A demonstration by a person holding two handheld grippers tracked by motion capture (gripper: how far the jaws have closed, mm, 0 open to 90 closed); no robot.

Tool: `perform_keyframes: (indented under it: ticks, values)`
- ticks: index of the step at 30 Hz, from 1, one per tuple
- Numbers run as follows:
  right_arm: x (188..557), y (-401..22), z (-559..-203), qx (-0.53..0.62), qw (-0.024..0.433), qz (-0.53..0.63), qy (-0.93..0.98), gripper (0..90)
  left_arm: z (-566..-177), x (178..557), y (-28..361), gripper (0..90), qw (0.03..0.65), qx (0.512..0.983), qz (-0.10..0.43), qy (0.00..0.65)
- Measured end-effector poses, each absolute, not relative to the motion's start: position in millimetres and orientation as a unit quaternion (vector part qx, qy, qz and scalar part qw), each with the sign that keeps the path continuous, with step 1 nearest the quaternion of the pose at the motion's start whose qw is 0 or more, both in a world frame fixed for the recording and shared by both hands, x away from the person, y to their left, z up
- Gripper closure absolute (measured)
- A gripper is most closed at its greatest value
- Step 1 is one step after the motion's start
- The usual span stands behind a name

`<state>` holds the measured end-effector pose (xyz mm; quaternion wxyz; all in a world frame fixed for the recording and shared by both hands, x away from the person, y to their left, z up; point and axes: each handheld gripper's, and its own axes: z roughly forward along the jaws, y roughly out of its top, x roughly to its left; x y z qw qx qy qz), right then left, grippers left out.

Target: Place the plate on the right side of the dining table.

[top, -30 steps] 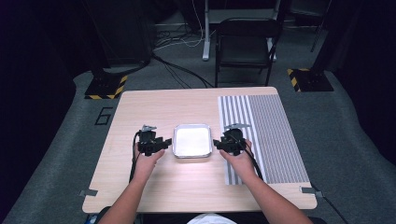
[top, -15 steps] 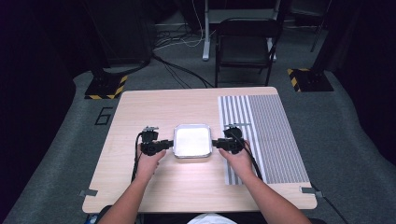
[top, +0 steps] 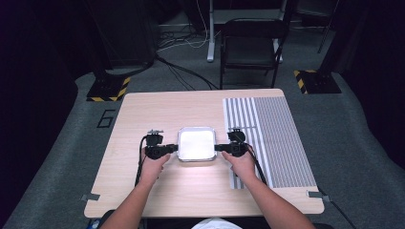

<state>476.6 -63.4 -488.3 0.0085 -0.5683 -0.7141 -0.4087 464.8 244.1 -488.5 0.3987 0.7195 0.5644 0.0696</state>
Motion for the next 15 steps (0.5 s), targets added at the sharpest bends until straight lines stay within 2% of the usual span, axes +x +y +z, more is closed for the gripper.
perform_keyframes:
  ticks: [15]
  values:
    - [480.5, -60.6, -495.9, -0.578, 0.049, -0.408, -0.705, 71.5, -493.8, 466.6, 243.9, 74.6, 0.403, 0.715, 0.04, 0.569]
